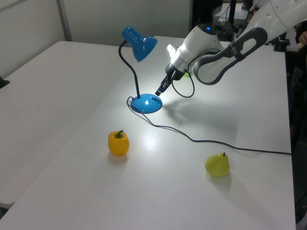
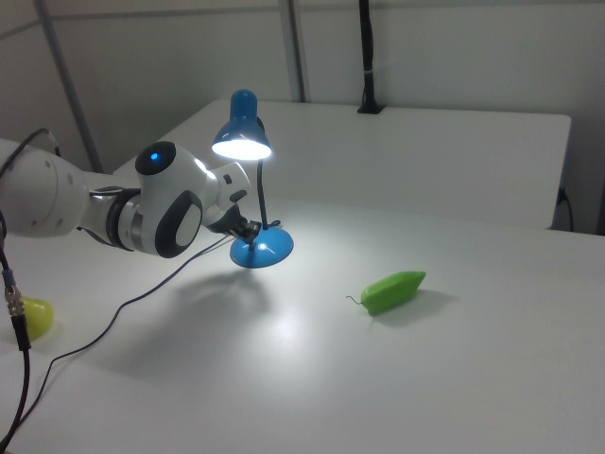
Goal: Turn off lamp
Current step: 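Press down on the lamp base switch with the gripper fingers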
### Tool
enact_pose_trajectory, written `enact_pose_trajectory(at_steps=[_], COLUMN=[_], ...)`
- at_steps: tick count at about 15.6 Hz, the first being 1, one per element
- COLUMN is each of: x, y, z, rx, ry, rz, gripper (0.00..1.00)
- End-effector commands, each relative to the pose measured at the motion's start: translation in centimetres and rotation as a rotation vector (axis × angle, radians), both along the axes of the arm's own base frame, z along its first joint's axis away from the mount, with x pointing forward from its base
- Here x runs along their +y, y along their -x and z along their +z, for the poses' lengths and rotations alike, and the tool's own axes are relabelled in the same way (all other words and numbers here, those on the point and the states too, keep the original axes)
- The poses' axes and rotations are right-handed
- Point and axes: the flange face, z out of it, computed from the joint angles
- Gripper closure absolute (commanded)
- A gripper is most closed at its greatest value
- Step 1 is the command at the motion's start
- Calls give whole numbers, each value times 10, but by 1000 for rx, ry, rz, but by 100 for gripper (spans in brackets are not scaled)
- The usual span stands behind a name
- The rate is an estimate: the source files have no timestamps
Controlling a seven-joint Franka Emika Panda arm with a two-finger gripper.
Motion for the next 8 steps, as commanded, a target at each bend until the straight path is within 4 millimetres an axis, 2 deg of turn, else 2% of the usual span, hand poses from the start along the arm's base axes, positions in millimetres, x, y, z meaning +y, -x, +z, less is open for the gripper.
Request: enact_pose_trajectory(at_steps=[1, 8], x=[7, 7], y=[-4, -6], z=[-4, -19], rx=[-54, -58], ry=[-15, -10], rz=[-9, -5], gripper=[100, 100])
